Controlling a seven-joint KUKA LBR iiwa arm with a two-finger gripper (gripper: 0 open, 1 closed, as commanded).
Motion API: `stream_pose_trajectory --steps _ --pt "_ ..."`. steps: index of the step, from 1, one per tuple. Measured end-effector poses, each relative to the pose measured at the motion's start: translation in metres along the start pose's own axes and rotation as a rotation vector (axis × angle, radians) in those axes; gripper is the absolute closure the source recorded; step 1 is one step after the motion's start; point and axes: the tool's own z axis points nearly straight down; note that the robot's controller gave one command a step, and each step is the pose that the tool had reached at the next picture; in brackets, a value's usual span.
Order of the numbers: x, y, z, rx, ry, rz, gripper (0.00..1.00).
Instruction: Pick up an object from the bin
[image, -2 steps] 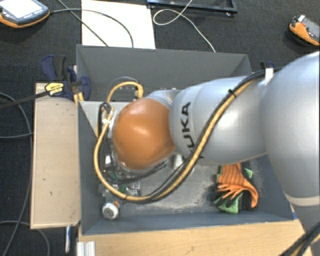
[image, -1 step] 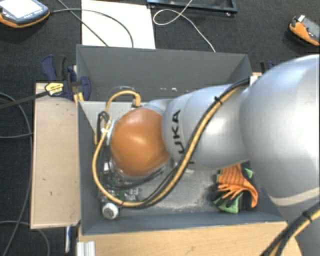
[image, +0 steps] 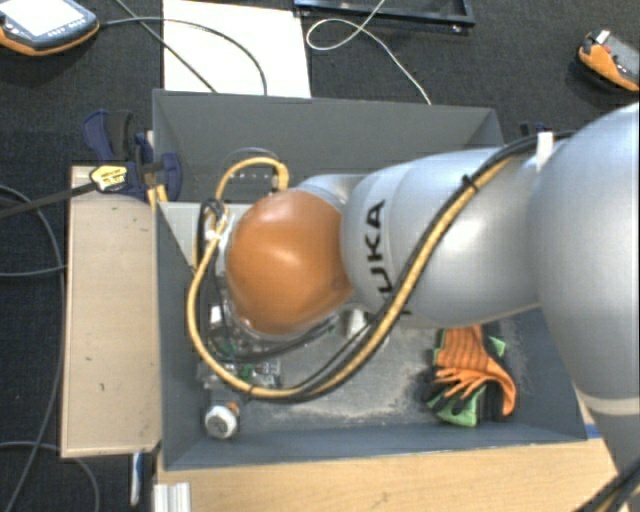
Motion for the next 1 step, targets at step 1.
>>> stream_pose_trajectory --steps 1 --pt "-0.0002 0.0013 -0.0546 -0.007 0.004 -0.002 1.0"
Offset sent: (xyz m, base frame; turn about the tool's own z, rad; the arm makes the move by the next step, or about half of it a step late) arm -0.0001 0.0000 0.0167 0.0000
